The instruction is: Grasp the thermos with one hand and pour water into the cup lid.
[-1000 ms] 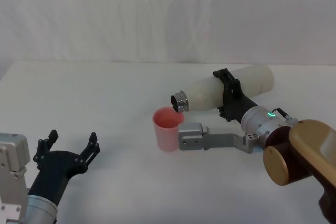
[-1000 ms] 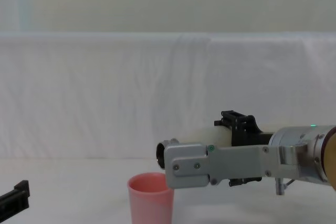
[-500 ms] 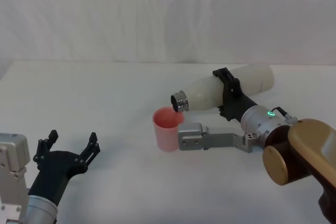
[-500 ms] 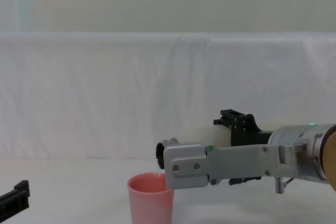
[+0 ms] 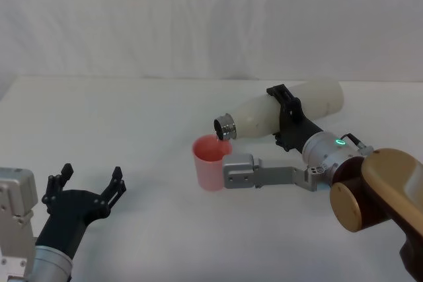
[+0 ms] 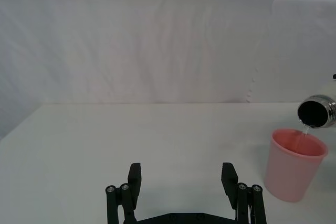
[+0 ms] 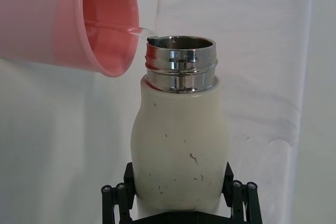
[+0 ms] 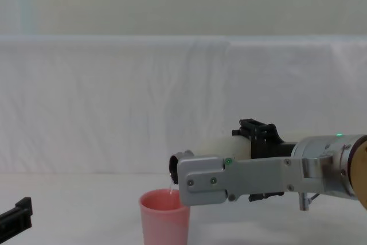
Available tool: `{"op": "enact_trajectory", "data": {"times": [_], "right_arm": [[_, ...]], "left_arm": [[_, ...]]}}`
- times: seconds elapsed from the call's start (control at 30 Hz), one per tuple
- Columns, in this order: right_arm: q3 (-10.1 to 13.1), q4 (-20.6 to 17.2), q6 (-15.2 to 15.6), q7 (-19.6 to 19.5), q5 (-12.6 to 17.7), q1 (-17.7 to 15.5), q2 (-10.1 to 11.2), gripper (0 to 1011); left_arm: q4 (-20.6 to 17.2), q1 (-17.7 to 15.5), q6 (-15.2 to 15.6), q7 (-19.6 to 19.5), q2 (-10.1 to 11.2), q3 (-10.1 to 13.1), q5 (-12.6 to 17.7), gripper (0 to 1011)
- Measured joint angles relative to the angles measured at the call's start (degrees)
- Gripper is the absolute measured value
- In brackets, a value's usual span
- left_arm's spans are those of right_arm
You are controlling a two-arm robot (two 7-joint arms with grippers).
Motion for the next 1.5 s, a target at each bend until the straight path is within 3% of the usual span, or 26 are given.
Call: {"op": "enact_trajectory", "data": {"times": [1.5], "right_arm": [[-0.6, -0.1, 0.0, 0.9, -0.6, 0.6, 0.1, 960]], "left_arm": [[0.0, 0.0, 0.0, 0.0, 0.0, 0.0, 0.0, 1001]]}}
